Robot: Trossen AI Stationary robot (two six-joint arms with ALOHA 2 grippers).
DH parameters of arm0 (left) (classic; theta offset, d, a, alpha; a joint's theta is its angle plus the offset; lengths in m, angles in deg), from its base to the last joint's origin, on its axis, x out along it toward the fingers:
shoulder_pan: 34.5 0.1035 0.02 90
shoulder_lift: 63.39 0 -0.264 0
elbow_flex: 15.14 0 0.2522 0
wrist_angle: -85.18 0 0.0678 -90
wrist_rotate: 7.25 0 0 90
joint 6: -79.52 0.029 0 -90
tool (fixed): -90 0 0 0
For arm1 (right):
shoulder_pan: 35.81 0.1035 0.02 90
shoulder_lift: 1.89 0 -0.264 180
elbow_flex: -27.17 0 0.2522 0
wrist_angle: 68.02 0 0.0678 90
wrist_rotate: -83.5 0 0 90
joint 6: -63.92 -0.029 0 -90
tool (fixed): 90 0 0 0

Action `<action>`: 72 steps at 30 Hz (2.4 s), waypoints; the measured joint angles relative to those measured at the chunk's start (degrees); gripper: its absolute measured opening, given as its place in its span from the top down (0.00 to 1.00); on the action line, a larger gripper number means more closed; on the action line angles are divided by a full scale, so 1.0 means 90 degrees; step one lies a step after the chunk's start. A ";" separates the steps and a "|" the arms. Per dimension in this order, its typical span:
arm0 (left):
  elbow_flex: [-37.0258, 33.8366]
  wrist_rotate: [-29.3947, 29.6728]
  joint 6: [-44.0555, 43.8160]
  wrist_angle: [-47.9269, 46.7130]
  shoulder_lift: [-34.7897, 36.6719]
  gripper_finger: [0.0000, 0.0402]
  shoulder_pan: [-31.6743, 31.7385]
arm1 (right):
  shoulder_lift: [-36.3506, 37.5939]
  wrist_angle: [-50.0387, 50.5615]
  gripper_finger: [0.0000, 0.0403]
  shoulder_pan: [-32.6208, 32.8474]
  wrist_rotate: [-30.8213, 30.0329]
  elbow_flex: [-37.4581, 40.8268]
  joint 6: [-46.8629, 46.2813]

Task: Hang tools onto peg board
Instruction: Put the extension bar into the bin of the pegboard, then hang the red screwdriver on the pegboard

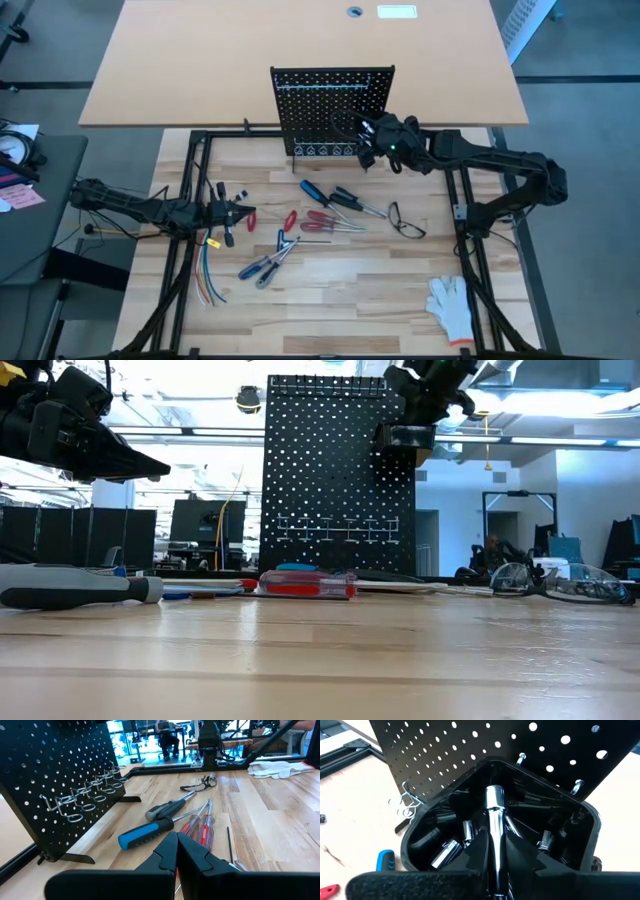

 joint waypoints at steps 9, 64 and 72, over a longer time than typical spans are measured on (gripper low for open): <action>0.0000 0.0000 0.0000 0.0000 -0.0002 1.00 0.0000 | 0.0000 -0.0003 0.85 -0.0007 -0.0005 0.0000 0.0167; 0.0000 0.0000 0.0000 -0.0001 -0.0001 1.00 0.0000 | 0.0510 -0.0418 0.56 0.5457 -0.0851 0.3590 -0.2926; 0.0000 0.0000 -0.0001 -0.0001 -0.0002 1.00 0.0000 | 0.0508 -0.3968 0.56 0.4950 -0.0577 0.5243 -0.2033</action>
